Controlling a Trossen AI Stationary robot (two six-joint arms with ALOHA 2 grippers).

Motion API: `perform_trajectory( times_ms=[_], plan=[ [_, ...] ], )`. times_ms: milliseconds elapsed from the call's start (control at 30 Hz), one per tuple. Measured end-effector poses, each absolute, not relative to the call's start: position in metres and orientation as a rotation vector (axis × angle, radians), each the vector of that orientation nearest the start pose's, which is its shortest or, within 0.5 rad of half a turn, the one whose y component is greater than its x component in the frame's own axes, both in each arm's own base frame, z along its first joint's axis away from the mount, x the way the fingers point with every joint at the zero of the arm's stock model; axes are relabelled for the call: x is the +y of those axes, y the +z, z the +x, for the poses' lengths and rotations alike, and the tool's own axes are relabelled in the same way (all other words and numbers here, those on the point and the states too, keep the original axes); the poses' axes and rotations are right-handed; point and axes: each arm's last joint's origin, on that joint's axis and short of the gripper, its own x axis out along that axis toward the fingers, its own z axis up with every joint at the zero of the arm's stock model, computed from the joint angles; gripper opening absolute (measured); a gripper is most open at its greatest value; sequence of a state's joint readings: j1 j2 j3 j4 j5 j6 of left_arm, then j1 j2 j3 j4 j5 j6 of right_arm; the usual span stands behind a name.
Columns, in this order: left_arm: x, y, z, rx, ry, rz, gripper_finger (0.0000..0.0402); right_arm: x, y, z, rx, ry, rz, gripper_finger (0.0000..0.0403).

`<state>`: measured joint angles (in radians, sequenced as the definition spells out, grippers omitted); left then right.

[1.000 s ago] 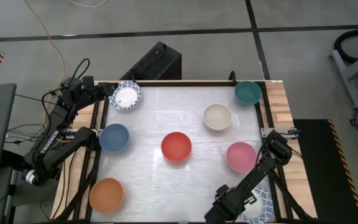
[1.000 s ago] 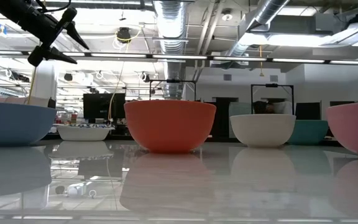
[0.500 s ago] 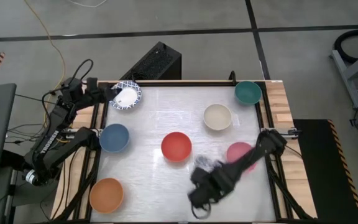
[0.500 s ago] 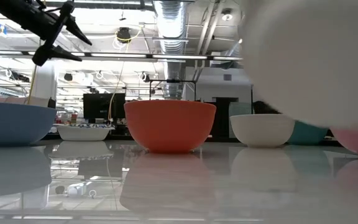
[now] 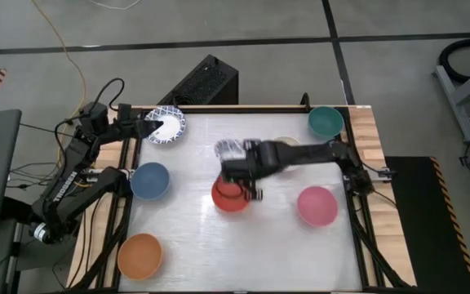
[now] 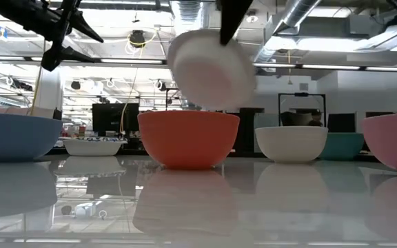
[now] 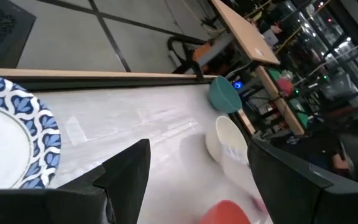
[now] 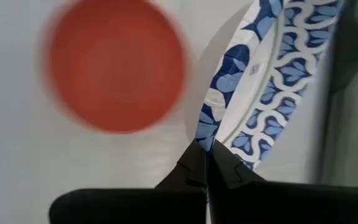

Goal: Nest bowls inside each other
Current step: Stack the bottom white patterned bowl on top of the top white patterned bowl

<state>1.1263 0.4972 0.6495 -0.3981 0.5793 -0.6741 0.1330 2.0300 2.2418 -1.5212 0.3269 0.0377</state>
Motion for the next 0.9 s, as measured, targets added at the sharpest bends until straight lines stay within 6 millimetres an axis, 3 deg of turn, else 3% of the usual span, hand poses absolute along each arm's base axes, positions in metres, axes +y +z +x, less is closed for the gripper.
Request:
perform_trajectory(
  times_ms=[167,367,667,900],
  plan=[
    [0.091,0.304,0.062,-0.032,0.536,-0.91,0.0258,0.008,0.366,0.404,1.154,-0.19,-0.593,0.0006],
    [0.093,0.303,0.065,-0.049,0.49,-1.091,0.0258,-0.017,0.379,0.424,0.992,-0.222,-0.806,0.0005],
    [0.105,0.298,0.071,-0.096,0.493,-1.439,0.0258,-0.021,0.38,0.424,1.006,-0.178,-0.887,0.0005],
    [0.111,0.306,0.073,-0.176,0.453,-1.485,0.0258,-0.02,0.373,0.426,1.027,-0.15,-0.924,0.0005]
  ],
)
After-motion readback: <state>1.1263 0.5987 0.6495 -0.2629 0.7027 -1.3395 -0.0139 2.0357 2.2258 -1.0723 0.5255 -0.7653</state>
